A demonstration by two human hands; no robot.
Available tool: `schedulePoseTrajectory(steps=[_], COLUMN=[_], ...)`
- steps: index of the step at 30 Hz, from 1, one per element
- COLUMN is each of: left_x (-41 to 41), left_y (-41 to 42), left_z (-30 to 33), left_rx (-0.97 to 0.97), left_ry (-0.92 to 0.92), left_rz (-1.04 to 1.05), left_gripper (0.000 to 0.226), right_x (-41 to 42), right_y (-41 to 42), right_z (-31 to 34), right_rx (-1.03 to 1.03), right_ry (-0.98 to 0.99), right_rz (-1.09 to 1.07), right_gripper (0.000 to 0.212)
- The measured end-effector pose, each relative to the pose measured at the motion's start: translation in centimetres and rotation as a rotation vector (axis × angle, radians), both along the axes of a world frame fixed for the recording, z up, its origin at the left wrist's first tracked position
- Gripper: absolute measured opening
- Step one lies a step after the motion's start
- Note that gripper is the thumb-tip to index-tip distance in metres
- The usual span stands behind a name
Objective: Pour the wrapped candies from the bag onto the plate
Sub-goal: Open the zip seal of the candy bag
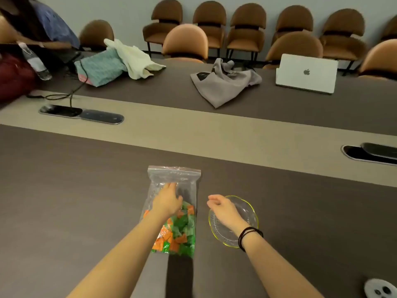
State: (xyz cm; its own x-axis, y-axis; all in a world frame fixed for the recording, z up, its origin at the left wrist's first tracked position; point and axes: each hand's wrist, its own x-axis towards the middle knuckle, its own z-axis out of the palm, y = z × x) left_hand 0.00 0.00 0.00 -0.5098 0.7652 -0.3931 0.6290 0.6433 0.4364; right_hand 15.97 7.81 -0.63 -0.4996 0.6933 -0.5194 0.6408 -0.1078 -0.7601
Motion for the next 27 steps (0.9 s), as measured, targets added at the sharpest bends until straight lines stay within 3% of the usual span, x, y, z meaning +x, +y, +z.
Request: schedulePoseTrajectory(steps=[6,14,18,24,27], left_x=[-0.3,-1.6,-2.1,-2.8,-3.6], left_y=[0.4,1.0,1.1,1.2,1.3], left_z=[-2.2,-2.4,-2.4,-1.8,-0.7], left_rx=[-0.043,-0.006,-0.005,0.196,0.311], left_ry=[-0.051,-0.089,-0.101,-0.263,-0.35], left_rz=[-0.076,-0.08,-0.061,0.242,0.429], left_gripper=[0.061,0.055,0.059,0.046,0.026], right_x=[-5.3,-9.6,-11.1,-10.9,-10.4], right_y=[1.3,2.6,1.7,1.5,1.0], right_z=[-2.4,-4.0,-4.5,-3.2,-1.5], right_rx=[-0.265,-0.405,-0.364,-0.716,-0.658], right_ry=[0.033,0.099,0.076,0.3,0.363], right_rz=[-0.011,-0.234,-0.346,-0.51,-0.376], right_gripper=[0.054,0.056,0.06,0.024,0.024])
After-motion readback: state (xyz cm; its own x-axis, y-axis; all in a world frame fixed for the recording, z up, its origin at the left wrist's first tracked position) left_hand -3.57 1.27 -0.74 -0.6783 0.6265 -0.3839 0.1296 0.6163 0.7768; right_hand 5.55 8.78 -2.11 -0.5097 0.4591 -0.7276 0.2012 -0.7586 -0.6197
